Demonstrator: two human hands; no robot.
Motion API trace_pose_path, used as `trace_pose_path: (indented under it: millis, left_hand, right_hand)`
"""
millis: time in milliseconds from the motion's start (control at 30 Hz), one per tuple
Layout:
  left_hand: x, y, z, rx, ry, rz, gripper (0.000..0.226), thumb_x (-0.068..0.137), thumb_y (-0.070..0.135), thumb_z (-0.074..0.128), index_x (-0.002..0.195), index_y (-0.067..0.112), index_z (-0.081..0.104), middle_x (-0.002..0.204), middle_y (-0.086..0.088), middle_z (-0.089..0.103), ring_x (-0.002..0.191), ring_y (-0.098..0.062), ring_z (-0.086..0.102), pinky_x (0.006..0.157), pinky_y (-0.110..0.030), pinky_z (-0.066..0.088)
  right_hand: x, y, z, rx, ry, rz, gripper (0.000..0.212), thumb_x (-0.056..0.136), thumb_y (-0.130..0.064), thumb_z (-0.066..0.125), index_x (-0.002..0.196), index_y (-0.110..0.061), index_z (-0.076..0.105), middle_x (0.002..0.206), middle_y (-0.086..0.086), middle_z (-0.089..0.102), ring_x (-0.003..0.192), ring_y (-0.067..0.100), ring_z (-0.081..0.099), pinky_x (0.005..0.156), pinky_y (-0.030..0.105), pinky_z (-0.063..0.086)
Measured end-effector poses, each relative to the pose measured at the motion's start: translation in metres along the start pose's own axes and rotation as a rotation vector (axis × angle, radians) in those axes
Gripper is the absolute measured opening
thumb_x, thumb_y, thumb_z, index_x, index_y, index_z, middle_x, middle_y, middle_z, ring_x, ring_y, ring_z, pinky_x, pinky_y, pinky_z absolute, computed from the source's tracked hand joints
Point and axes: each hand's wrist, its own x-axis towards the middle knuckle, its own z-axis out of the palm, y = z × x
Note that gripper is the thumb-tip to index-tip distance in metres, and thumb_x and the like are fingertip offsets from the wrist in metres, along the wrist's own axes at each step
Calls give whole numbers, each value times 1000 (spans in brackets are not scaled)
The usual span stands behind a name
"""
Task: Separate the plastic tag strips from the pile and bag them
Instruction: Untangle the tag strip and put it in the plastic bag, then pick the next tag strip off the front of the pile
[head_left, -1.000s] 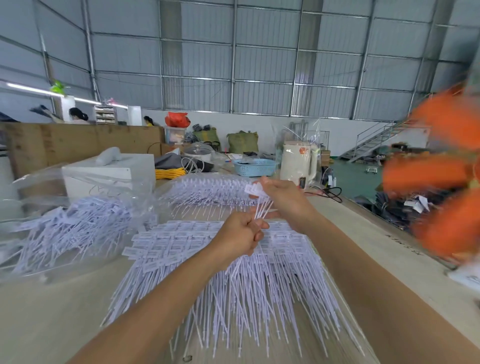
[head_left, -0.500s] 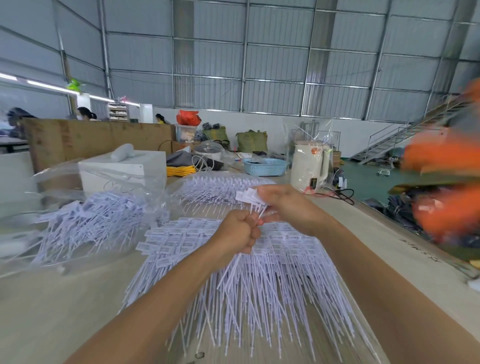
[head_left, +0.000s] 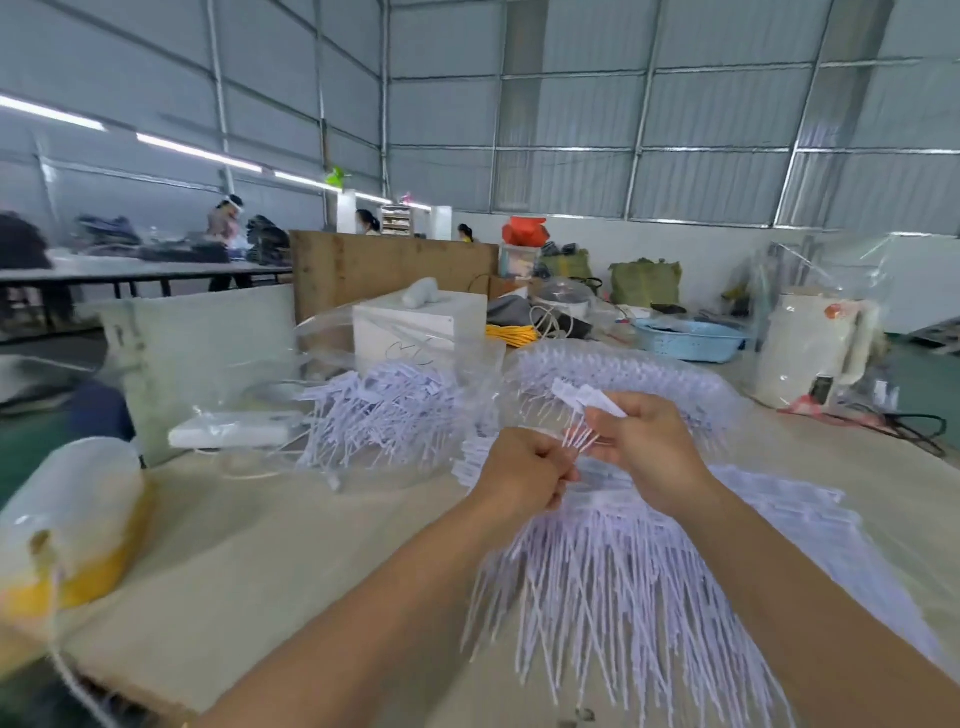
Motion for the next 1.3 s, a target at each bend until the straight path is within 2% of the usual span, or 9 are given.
trace_pose_path:
  millis: [100,200,333,433,567,733,833,1033,1300]
  left_hand:
    - [-1,-8,-43,13,101,-11,23,94,4,52,74,3,64,53,0,56,36,-2,44,40,-15,40]
    - [-1,-13,-89,52,209,10,25,94,6,52,73,8,65,56,0,57,38,-2,45,43,-15,42]
    - [9,-17,-140,150,343,28,27,93,5,55,67,5,63,49,5,55,36,-3,41,43,-18,38]
    - [31,-20,-176,367,524,5,32,89,0,53,58,1,55,42,7,50,36,-6,41,45,-19,36]
    - [78,-24,-207,600,610,-71,30,90,4,52,64,-5,60,74,-29,63,72,-37,62,66,-37,48]
    - [133,-40,-208,701,583,-174,24,93,9,52,101,-10,62,107,-25,65,102,-35,62,84,-38,49]
    - [148,-49,-196,743,585,-186,25,93,12,52,101,-10,61,106,-23,64,101,-34,61,82,-35,47]
    - [149,-60,-182,1299,516,-205,30,98,20,41,122,4,52,129,-18,50,121,-30,44,100,-35,37]
    - [104,-27,-157,1386,491,-130,28,94,22,50,117,6,55,128,-16,42,123,-33,37,95,-40,38]
  right_hand:
    - [5,3,46,58,-71,22,13,90,4,54,90,-4,65,74,11,65,60,14,64,55,19,54]
    - [11,1,92,84,-157,1,24,87,7,56,107,-4,63,92,18,67,75,23,66,69,30,57]
    - [19,-1,142,30,-228,-82,40,81,9,60,91,-29,65,93,5,68,86,25,67,84,45,56]
    - [25,7,162,-14,-247,-10,47,83,5,63,122,-21,56,111,0,54,85,19,66,73,33,57]
    - [17,16,154,-195,-410,-39,24,90,1,55,87,-22,62,98,3,66,55,12,66,51,21,51]
    - [6,23,125,-372,-572,-18,14,88,-4,60,88,-17,65,92,15,70,50,10,62,48,19,47]
    - [7,23,109,-405,-551,-15,14,88,-7,61,89,-19,66,90,7,70,56,13,65,51,22,50]
    - [14,32,103,-437,-481,-11,17,90,-6,59,86,-23,63,92,8,69,59,14,67,54,22,52]
    - [4,31,106,-369,-421,19,17,91,-2,54,93,-17,63,98,8,67,58,15,65,52,21,51]
